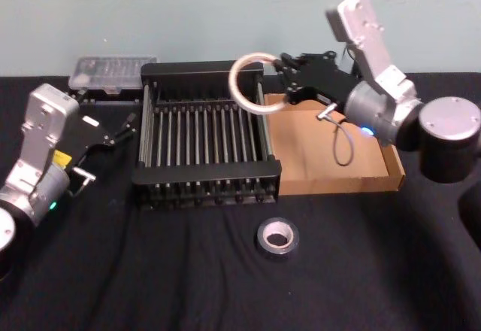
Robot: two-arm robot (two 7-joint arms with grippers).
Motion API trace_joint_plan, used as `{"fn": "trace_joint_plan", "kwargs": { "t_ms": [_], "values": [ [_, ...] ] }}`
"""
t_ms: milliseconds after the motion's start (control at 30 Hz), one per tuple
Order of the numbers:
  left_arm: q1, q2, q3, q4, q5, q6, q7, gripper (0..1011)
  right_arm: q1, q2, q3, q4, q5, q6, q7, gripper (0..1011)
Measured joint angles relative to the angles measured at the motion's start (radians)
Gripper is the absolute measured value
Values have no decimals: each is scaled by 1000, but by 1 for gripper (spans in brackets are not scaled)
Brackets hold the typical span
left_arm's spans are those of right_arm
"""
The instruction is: Pick up the white tape and place it into the black box , Pick up the silver tape and place it into the brown box.
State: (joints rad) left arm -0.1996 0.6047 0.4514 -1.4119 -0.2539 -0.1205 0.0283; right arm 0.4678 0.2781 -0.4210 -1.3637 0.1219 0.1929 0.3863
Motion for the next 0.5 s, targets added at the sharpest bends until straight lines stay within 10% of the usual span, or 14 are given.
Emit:
{"fn": "trace_joint_plan", "kwargs": {
  "t_ms": [500],
  "values": [
    [0, 0, 0, 0, 0, 0, 0, 1001, 83, -102, -71, 187, -31, -55, 11, 91]
  ]
}}
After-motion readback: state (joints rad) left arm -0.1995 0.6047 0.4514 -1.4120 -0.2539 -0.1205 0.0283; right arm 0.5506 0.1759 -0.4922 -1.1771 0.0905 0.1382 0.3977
